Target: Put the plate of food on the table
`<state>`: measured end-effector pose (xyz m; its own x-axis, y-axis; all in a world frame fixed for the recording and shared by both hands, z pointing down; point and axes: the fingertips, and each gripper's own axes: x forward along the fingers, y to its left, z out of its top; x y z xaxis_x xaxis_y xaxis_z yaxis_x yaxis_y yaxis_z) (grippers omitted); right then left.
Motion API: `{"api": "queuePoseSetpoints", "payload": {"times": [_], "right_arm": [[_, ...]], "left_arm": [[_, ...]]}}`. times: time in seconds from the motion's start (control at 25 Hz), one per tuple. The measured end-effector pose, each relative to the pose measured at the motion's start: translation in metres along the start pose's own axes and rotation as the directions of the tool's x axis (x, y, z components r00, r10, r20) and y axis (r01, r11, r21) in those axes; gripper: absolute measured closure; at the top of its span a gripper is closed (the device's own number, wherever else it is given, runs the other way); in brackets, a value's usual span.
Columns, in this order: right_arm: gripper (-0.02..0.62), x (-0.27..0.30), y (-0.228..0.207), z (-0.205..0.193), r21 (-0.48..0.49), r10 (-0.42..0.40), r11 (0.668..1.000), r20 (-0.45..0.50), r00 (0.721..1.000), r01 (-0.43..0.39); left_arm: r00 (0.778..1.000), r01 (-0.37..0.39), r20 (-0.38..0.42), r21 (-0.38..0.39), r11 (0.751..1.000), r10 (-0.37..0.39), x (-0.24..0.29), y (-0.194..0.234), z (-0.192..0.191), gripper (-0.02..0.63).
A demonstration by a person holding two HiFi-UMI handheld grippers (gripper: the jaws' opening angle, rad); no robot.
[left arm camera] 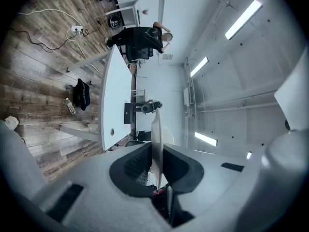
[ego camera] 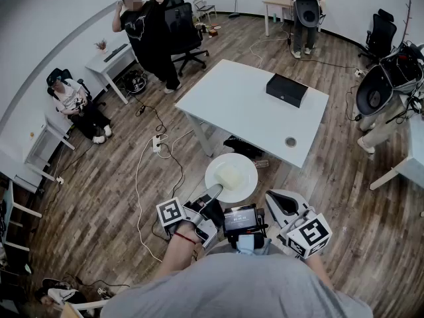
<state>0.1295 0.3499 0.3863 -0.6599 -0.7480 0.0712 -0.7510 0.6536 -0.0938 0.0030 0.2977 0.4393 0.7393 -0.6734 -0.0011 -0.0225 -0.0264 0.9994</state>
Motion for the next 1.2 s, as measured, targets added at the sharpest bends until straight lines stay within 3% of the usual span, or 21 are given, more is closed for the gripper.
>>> {"api": "queuePoseSetpoints", "payload": {"times": [0.36, 0.6, 1.2], "right_arm": [[0.566, -0.004, -0.006, 0.001, -0.001, -0.011, 1.000, 0.006, 1.000, 0.011], [0.561, 0.000, -0.008, 0.008, 0.023, -0.015, 1.000, 0.059, 0.998, 0.014], [0.561, 0.005, -0.013, 0.005, 0.031, 0.014, 0.999, 0.044, 0.999, -0.016]], "left_arm": [[1.000, 0.013, -0.014, -0.002, 1.000, -0.013, 0.009, -0.001, -0.004, 0.568], [1.000, 0.017, -0.015, -0.009, 1.000, -0.017, 0.012, -0.001, 0.000, 0.568], [1.000, 0.014, 0.024, -0.030, 0.999, -0.013, 0.012, 0.001, 0.005, 0.568]]}}
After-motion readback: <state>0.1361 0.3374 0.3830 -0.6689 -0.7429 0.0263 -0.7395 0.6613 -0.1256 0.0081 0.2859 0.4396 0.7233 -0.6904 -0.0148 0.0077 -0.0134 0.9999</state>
